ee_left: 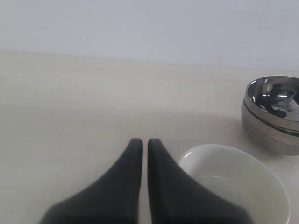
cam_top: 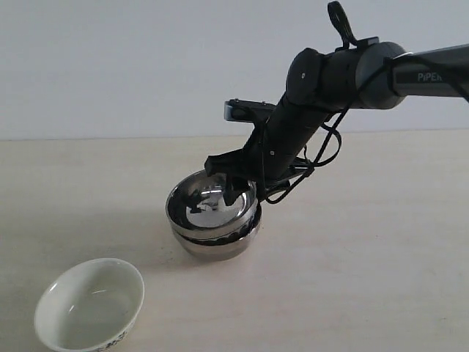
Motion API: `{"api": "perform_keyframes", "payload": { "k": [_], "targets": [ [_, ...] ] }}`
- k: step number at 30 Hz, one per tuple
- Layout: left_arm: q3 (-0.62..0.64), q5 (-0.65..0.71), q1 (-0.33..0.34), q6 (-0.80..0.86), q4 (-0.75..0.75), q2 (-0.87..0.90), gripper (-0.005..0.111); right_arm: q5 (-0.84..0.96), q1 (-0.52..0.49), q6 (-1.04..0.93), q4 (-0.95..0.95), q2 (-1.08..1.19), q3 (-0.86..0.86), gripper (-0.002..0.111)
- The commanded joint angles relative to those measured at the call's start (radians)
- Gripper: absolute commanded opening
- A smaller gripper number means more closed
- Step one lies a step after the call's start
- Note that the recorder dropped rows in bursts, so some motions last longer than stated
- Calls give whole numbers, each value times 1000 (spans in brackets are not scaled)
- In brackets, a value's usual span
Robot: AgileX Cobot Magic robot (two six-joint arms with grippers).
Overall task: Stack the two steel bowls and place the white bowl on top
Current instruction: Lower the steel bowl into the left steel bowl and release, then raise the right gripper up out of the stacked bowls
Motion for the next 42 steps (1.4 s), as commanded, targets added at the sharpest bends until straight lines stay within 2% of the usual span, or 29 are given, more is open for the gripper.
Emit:
{"api": "perform_keyframes", "payload": {
  "k": [1,13,18,22,23,25,31,39,42],
  "targets": [
    [4,-3,3,-1,2,-3,4,37,0,-4,-9,-21,-4,45],
    [4,-3,3,-1,2,-3,4,54,0,-16,-53,-39,-4,45],
    [4,-3,3,-1,2,-3,4,65,0,15,-140,-73,-4,45],
    [4,-3,3,-1,2,-3,4,96,0,37,-198,-85,-4,60],
    [4,-3,3,-1,2,-3,4,106,0,37,-199,-85,-4,61],
    [4,-3,3,-1,2,-3,4,115,0,37,-202,-85,-4,59],
    [4,-3,3,-1,2,-3,4,120,0,31,-200,-96,-4,36],
    [4,-3,3,-1,2,-3,4,107,12,7,-175,-177,-4,36],
    [4,-3,3,-1,2,-3,4,112,60,-87,-175,-203,-4,36]
  ]
}}
